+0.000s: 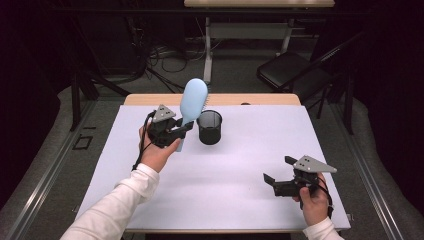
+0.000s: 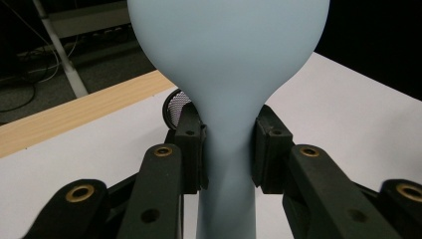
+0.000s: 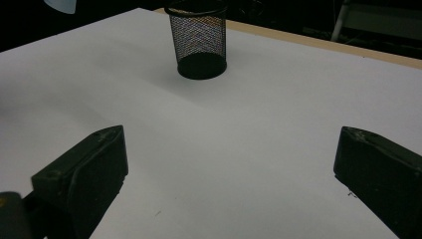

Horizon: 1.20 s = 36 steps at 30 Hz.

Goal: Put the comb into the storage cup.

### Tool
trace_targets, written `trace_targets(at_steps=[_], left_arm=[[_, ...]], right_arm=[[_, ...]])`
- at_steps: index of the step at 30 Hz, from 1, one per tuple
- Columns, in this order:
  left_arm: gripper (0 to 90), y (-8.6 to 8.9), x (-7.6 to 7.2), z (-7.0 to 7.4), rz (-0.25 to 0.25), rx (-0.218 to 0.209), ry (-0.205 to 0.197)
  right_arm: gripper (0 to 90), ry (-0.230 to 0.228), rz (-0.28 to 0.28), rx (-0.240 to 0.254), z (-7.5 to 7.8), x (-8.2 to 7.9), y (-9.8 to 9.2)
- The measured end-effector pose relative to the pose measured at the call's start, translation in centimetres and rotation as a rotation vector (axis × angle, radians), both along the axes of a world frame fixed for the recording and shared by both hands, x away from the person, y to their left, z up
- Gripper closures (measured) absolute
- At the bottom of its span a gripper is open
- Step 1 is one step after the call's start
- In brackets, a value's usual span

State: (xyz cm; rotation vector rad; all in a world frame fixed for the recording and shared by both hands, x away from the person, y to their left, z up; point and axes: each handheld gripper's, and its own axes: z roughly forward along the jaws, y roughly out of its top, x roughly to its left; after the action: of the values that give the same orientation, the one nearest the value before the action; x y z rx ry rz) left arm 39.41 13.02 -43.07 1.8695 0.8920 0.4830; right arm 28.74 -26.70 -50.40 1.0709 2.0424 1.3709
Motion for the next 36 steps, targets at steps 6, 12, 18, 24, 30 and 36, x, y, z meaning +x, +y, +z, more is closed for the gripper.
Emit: trace_targets(at_steps=[6,12,18,24,30,36], left_arm=[[70.0,-0.1,0.0,0.0,0.005,-0.017,0.001],[70.0,-0.2,0.0,0.0,0.007,-0.019,-0.004],[70.0,-0.4,0.1,-0.2,0.009,-0.027,-0.006],[70.0,-0.7,0.1,-0.4,0.001,-0.021,-0.008],[69.9,-0.7,0.3,-0.5,-0.005,-0.023,-0.003],[70.0,-0.4,0.6,-0.5,0.001,-0.034,-0.001]], right_arm=[[0.3,0.026,0.009,-0.008,0.8,1.5,0.6],[0.3,0.057,0.027,-0.003,1.8,3.1,1.3],[0.3,0.065,0.042,-0.017,2.8,4.4,1.9],[0.3,0.085,0.053,-0.013,3.7,5.7,2.3],[0.3,0.101,0.051,-0.031,4.6,7.0,2.8],[0.3,0.108,0.048,-0.018,5.0,8.1,3.1]])
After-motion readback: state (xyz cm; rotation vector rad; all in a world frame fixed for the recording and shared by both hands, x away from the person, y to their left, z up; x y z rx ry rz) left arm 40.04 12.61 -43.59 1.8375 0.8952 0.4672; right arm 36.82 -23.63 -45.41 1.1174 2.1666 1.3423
